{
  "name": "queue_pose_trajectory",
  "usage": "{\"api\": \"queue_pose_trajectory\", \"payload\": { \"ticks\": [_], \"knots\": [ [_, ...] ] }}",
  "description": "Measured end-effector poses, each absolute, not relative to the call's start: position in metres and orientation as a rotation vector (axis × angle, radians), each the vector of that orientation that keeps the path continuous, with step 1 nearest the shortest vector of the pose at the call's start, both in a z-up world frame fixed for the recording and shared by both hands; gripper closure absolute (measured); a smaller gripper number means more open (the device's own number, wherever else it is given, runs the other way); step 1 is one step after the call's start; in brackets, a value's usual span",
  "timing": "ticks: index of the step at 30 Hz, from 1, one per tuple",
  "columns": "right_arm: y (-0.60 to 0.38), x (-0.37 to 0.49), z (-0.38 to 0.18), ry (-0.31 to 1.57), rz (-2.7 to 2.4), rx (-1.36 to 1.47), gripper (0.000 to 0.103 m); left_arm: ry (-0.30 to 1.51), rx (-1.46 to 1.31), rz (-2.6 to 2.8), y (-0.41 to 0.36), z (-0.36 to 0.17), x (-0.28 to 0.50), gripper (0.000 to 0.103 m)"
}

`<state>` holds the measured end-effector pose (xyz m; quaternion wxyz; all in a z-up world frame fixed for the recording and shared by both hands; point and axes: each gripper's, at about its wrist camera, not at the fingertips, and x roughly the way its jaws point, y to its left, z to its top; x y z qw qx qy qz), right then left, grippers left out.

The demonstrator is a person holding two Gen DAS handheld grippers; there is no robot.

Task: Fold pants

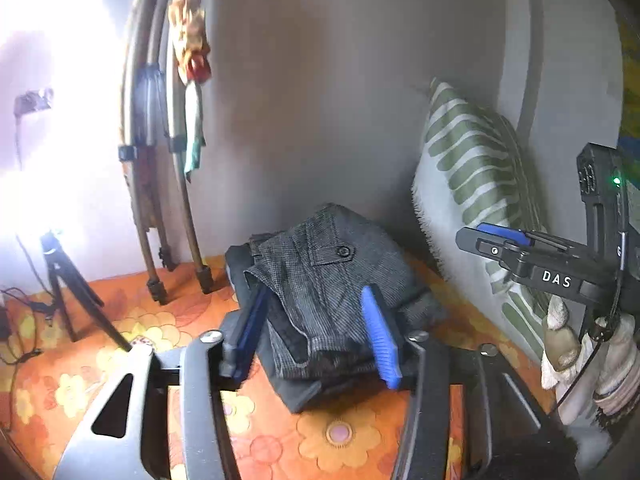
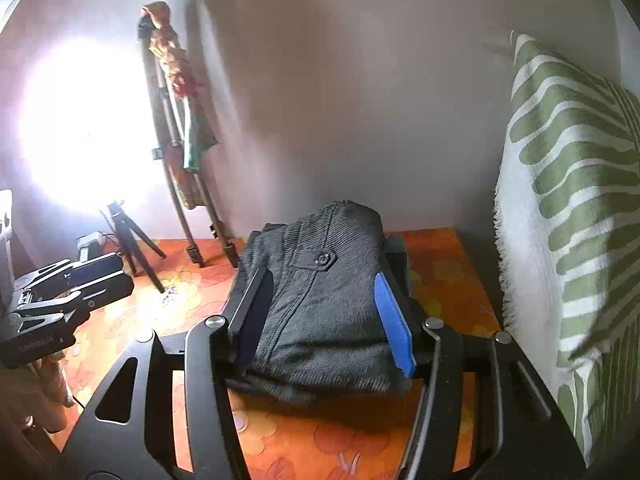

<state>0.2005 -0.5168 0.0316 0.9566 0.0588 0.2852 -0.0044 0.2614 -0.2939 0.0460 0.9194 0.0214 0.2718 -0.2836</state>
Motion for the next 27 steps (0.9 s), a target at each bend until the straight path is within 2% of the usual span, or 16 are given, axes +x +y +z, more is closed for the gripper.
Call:
{"api": "queue_pose_trajectory", "payload": {
  "ticks": [3,7,10,15,16,27],
  "knots": [
    [-0.506,0.180,0.040,0.564,-0.011,0.122,0.045,0.540,0.054,-0.581,-0.286,0.053,0.239,0.049],
    [-0.485,0.152,0.047,0.539,-0.028,0.077,0.034,0.526,0.045,-0.591,-0.271,0.061,0.209,0.049],
    [-0.471,0.130,0.050,0.532,-0.041,0.074,0.026,0.508,0.052,-0.589,-0.261,0.066,0.188,0.044],
    [-0.452,0.094,0.054,0.512,-0.083,0.079,0.020,0.504,0.046,-0.585,-0.242,0.068,0.160,0.038],
    [-0.448,0.088,0.054,0.506,-0.090,0.078,0.016,0.503,0.048,-0.581,-0.237,0.067,0.152,0.036],
    [-0.403,0.028,0.045,0.469,-0.179,0.036,0.009,0.521,0.032,-0.552,-0.200,0.056,0.097,0.031]
  ]
}}
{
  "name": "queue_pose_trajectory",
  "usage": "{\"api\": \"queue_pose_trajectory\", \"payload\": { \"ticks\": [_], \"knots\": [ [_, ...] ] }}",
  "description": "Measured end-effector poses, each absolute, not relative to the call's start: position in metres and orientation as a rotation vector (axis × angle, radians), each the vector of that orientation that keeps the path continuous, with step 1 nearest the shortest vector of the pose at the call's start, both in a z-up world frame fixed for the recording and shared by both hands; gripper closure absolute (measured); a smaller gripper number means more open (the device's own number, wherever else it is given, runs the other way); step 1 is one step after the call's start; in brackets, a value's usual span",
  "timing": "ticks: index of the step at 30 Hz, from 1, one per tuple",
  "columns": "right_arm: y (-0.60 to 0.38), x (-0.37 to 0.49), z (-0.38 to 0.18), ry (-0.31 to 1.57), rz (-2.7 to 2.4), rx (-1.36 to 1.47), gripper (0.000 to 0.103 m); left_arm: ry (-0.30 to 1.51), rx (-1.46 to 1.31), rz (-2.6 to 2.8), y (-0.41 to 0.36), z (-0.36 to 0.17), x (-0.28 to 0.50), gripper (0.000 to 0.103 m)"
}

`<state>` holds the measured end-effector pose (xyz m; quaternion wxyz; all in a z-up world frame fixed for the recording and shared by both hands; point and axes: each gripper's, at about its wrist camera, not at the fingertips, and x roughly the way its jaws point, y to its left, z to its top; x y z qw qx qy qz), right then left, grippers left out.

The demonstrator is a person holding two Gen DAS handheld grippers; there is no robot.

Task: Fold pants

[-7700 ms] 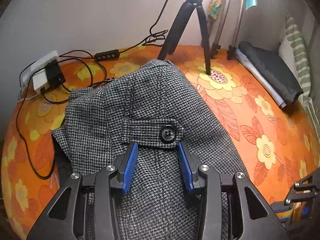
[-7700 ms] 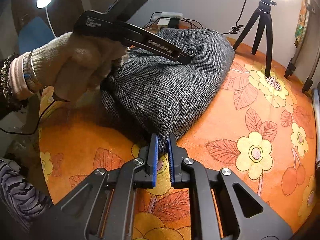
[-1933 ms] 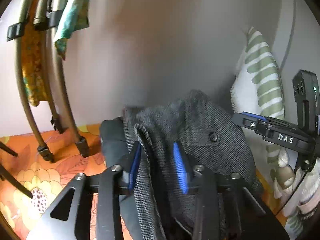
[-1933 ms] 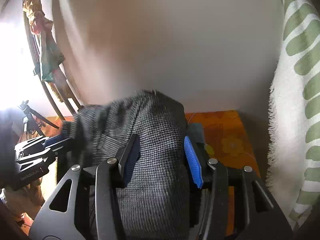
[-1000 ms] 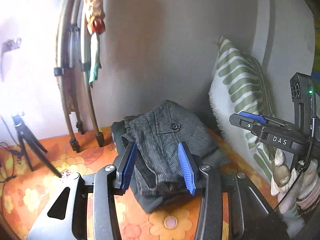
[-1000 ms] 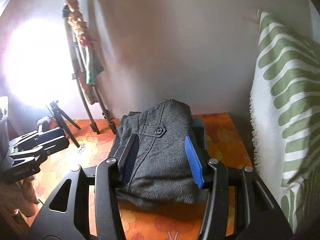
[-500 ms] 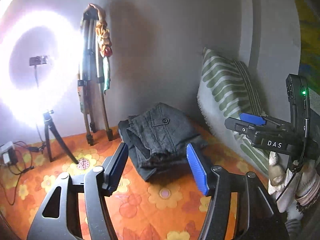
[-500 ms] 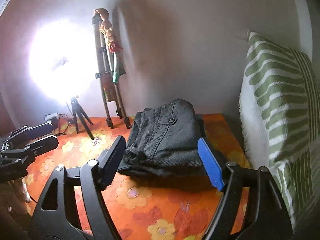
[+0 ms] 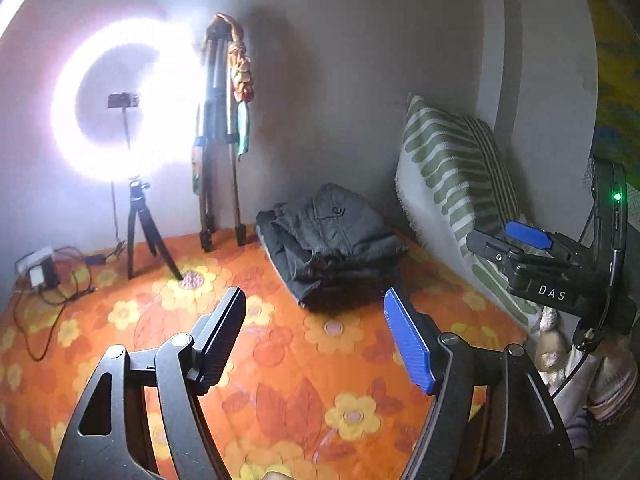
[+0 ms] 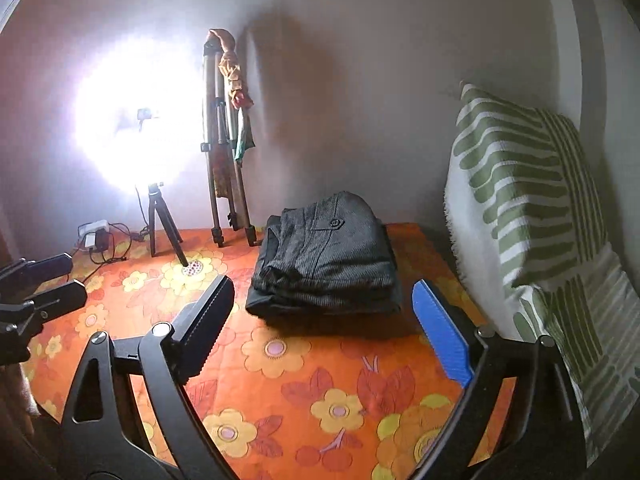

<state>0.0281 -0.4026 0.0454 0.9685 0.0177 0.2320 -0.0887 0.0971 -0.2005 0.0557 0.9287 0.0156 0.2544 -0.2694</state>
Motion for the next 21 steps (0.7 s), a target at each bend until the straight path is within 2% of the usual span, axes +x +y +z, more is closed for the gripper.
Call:
{"api": "queue_pose_trajectory", "payload": {
  "ticks": [2,9,21],
  "knots": [
    [-0.398,0.019,0.044,0.460,-0.179,0.053,0.004,0.521,0.027,-0.542,-0.196,0.053,0.090,0.031],
    [-0.381,-0.001,0.036,0.414,-0.200,0.063,0.000,0.535,0.061,-0.520,-0.192,0.044,0.073,0.028],
    [-0.371,-0.004,0.022,0.427,-0.175,0.051,0.000,0.577,0.060,-0.498,-0.185,0.023,0.062,0.028]
  ]
}}
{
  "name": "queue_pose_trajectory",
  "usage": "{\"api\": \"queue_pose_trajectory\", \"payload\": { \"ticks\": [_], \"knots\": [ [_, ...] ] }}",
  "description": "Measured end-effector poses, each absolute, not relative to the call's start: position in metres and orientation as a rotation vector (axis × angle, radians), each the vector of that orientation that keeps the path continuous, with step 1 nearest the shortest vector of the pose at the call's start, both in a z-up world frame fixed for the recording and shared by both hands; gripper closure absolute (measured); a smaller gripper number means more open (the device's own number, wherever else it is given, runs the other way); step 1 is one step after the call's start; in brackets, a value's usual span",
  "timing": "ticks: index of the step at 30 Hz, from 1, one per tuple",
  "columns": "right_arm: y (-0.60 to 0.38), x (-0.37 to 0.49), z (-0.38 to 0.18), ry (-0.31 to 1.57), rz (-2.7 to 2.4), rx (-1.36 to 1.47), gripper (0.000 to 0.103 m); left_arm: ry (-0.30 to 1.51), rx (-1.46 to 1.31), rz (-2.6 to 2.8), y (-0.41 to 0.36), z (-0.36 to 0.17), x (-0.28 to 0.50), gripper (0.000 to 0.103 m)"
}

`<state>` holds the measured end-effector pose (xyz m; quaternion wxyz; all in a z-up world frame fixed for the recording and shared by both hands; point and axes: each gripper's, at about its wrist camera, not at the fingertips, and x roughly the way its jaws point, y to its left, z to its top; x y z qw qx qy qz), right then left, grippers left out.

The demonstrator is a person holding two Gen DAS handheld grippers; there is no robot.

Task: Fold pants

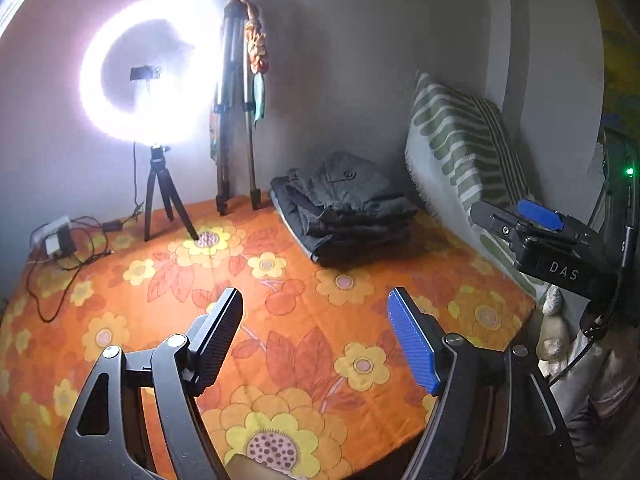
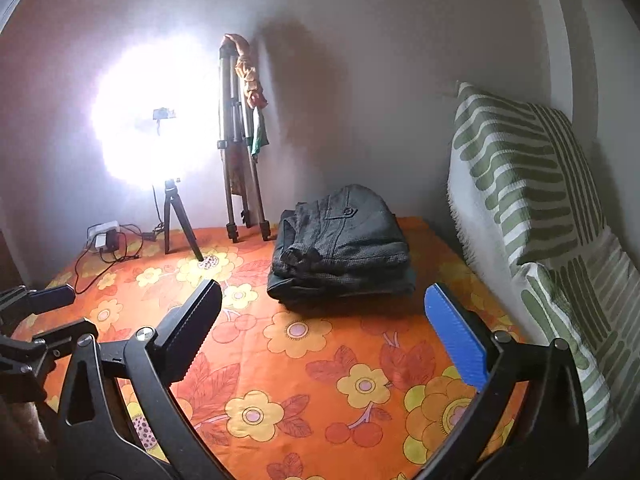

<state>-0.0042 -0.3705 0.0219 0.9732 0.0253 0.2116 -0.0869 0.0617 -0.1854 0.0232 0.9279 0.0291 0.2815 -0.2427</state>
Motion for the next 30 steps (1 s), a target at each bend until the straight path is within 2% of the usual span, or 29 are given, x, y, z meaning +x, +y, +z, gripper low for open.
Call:
{"api": "queue_pose_trajectory", "payload": {
  "ticks": [30],
  "knots": [
    [-0.359,0.001,0.006,0.469,-0.176,0.033,0.000,0.593,0.085,-0.461,-0.187,0.016,0.056,0.028]
  ]
}}
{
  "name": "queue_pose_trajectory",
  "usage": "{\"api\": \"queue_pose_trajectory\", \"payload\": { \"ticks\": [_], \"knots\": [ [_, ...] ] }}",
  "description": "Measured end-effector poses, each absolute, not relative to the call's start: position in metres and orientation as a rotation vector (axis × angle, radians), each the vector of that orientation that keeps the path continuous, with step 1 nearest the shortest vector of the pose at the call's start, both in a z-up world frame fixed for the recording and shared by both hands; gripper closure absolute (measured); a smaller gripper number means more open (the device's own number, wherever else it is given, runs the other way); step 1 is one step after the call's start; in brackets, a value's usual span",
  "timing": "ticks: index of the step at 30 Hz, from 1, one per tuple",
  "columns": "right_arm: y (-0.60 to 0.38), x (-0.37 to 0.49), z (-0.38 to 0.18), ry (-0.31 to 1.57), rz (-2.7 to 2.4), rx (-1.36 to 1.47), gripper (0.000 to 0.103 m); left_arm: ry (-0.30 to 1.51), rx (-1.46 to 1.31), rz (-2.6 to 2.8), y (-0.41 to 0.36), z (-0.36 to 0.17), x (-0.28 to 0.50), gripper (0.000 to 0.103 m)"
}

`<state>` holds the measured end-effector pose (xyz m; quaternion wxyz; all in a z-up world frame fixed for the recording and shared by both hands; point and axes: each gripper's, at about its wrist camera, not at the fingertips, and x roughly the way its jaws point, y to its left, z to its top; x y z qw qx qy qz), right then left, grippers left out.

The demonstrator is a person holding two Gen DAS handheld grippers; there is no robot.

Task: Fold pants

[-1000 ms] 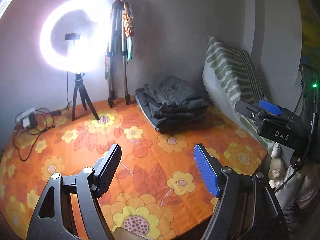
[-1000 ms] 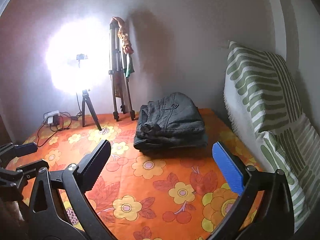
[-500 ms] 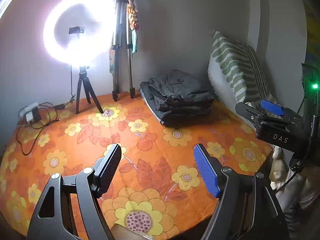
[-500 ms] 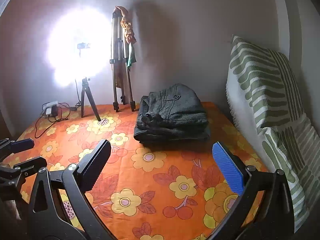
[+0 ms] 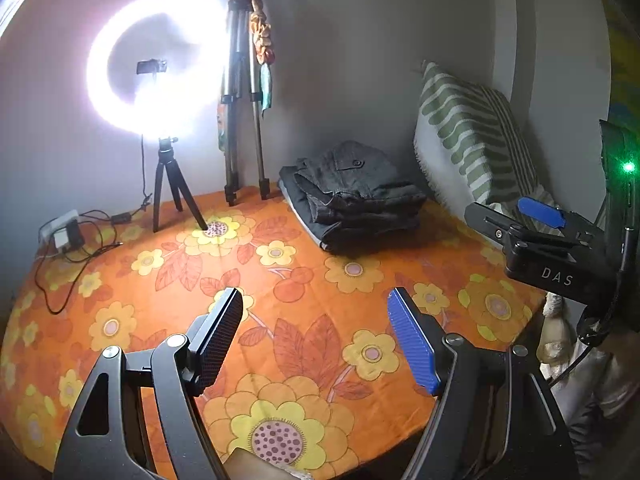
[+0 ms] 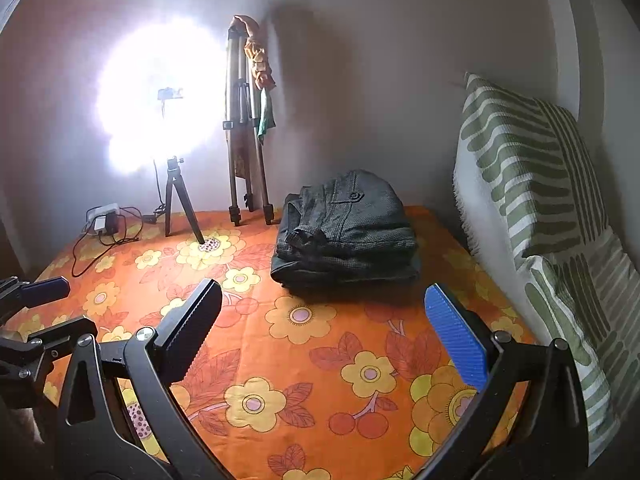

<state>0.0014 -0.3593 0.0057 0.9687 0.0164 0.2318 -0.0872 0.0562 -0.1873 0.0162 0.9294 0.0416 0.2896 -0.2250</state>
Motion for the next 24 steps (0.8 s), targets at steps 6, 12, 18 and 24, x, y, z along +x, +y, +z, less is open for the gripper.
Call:
{"api": "queue_pose_trajectory", "payload": {
  "ticks": [6,12,18,24],
  "knots": [
    [-0.3596,0.0016,0.0055,0.469,-0.176,0.033,0.000,0.598,0.082,-0.454,-0.1847,0.0145,0.0579,0.028],
    [-0.3578,0.0012,0.0052,0.467,-0.176,0.031,0.000,0.597,0.085,-0.453,-0.1833,0.0137,0.0580,0.028],
    [-0.3576,0.0014,0.0050,0.468,-0.176,0.031,0.000,0.599,0.083,-0.452,-0.1836,0.0138,0.0579,0.028],
    [-0.3571,0.0011,0.0051,0.467,-0.176,0.031,0.000,0.596,0.083,-0.450,-0.1819,0.0137,0.0578,0.028]
  ]
}}
